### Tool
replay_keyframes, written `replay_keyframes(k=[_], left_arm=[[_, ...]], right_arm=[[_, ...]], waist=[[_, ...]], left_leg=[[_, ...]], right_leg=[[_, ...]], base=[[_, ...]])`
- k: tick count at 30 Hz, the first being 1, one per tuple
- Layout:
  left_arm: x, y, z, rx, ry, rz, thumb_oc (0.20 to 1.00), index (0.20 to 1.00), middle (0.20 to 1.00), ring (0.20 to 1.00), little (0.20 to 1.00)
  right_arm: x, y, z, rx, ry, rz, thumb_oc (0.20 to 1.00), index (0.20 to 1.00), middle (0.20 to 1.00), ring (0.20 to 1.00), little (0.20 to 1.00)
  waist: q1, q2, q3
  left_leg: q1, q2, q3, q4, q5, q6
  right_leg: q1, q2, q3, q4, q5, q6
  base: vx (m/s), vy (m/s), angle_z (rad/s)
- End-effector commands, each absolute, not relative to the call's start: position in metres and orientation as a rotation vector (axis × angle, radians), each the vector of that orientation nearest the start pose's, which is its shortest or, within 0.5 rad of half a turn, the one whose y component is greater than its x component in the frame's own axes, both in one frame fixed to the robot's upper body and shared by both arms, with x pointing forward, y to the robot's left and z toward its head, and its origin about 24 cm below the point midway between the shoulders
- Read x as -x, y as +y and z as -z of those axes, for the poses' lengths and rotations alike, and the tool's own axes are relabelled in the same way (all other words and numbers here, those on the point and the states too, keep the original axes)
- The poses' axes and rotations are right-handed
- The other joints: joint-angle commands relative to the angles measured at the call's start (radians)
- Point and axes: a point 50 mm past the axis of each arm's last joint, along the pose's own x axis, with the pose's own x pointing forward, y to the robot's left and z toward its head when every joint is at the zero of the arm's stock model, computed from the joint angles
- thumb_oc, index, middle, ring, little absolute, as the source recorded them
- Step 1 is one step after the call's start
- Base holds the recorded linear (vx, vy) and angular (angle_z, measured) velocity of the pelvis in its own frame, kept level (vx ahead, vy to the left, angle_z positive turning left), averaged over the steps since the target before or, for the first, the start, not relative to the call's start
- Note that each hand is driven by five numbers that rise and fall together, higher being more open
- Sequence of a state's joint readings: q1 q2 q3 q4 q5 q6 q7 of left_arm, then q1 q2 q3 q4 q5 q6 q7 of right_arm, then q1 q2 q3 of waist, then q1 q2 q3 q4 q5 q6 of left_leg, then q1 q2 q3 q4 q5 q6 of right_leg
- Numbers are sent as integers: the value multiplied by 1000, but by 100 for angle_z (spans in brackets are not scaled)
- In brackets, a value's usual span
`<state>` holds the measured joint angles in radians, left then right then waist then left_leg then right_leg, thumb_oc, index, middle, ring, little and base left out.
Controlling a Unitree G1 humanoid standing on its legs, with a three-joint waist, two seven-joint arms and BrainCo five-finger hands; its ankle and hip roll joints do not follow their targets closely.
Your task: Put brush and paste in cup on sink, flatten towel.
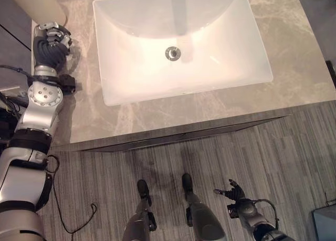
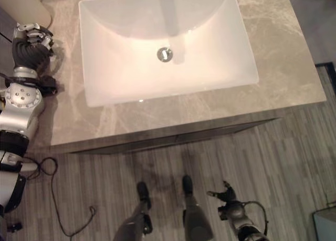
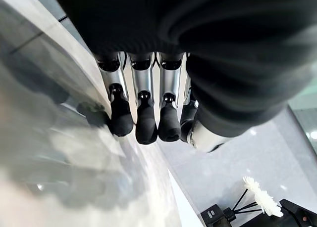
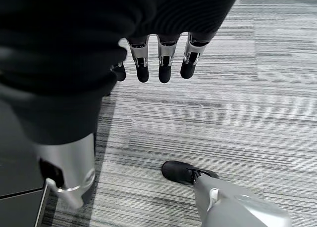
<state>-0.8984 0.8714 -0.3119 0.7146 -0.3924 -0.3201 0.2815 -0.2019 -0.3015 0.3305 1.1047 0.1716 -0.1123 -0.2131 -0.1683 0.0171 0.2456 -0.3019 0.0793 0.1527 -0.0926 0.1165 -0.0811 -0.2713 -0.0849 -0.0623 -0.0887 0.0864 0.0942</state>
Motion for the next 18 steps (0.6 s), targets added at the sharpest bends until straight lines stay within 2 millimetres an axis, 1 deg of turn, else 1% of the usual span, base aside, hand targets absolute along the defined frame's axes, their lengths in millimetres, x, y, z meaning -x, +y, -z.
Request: replay_keyframes(k=[1, 2, 3, 5, 6, 7, 8, 11, 12, 13, 14, 18], left_arm=[[-351, 332, -261, -483, -485, -500, 200, 200, 200, 200, 200], [-351, 332, -261, -483, -486, -500, 200, 200, 200, 200, 200], [-355, 340, -265, -473, -444, -569, 200, 200, 200, 200, 200], [-359, 339, -270, -477, -432, -577, 200, 200, 200, 200, 200], [-361, 339, -282, -483, -438, -604, 200, 200, 200, 200, 200], [-362, 339, -283, -484, -440, -603, 200, 200, 200, 200, 200], [-364, 339, -295, -475, -443, -625, 200, 200, 200, 200, 200], [-363, 341, -313, -472, -455, -675, 200, 200, 200, 200, 200], [-363, 341, -314, -472, -457, -675, 200, 200, 200, 200, 200], [-361, 344, -320, -478, -462, -704, 200, 200, 200, 200, 200], [-360, 345, -322, -489, -460, -714, 200, 200, 200, 200, 200], [-355, 349, -337, -529, -476, -755, 200, 200, 200, 200, 200]], right_arm=[[-198, -241, 112, 423, 782, 143, 1000, 1000, 1000, 1000, 1000], [-198, -241, 112, 423, 782, 143, 1000, 1000, 1000, 1000, 1000], [-199, -239, 113, 425, 785, 134, 1000, 1000, 1000, 1000, 1000], [-199, -239, 113, 428, 790, 136, 1000, 1000, 1000, 1000, 1000], [-202, -239, 112, 437, 787, 131, 1000, 1000, 1000, 1000, 1000], [-202, -238, 112, 435, 786, 132, 1000, 1000, 1000, 1000, 1000], [-207, -234, 109, 436, 762, 114, 1000, 1000, 1000, 1000, 1000], [-209, -228, 109, 437, 746, 88, 1000, 1000, 1000, 1000, 1000], [-210, -228, 109, 436, 745, 87, 1000, 1000, 1000, 1000, 1000], [-208, -223, 110, 428, 739, 70, 1000, 1000, 1000, 1000, 1000], [-208, -221, 110, 426, 735, 62, 1000, 1000, 1000, 1000, 1000], [-204, -220, 111, 438, 732, 45, 1000, 1000, 1000, 1000, 1000]], waist=[[21, 5, -23], [22, 5, -23], [15, 2, -23], [14, -1, -20], [8, -3, -19], [8, -4, -18], [1, -9, -13], [-8, -19, -12], [-8, -21, -14], [-13, -27, -13], [-15, -31, -13], [-25, -40, -12]], left_leg=[[79, 11, 17, 5, -49, -43], [79, 11, 17, 5, -49, -43], [71, 11, 15, 5, -46, -43], [64, 11, 13, 5, -44, -43], [53, 10, 12, 5, -41, -43], [52, 10, 11, 5, -41, -43], [44, 13, 12, 5, -44, -43], [28, 15, 18, 5, -41, -45], [24, 14, 18, 5, -37, -45], [19, 18, 21, 5, -39, -46], [16, 19, 22, 5, -39, -46], [2, 24, 28, 5, -38, -45]], right_leg=[[-72, -79, -17, 1, 121, 84], [-73, -79, -18, 1, 121, 84], [-78, -81, -19, 1, 123, 86], [-81, -81, -22, 1, 123, 87], [-88, -83, -24, 1, 126, 89], [-89, -83, -24, 1, 126, 89], [-98, -80, -22, 1, 129, 92], [-119, -75, -12, 1, 138, 95], [-124, -76, -11, 1, 141, 95], [-129, -72, -6, 1, 141, 96], [-135, -70, -2, 1, 143, 96], [-154, -65, 14, 1, 145, 96]], base=[[0, 0, 0], [0, 0, 0], [0, 0, 0], [-5, 4, 4], [-4, 12, 6], [-5, 30, 3], [0, 0, 0], [0, 11, 0], [0, 0, 0], [22, 2, -4], [38, 8, -2], [9, 15, -4]])
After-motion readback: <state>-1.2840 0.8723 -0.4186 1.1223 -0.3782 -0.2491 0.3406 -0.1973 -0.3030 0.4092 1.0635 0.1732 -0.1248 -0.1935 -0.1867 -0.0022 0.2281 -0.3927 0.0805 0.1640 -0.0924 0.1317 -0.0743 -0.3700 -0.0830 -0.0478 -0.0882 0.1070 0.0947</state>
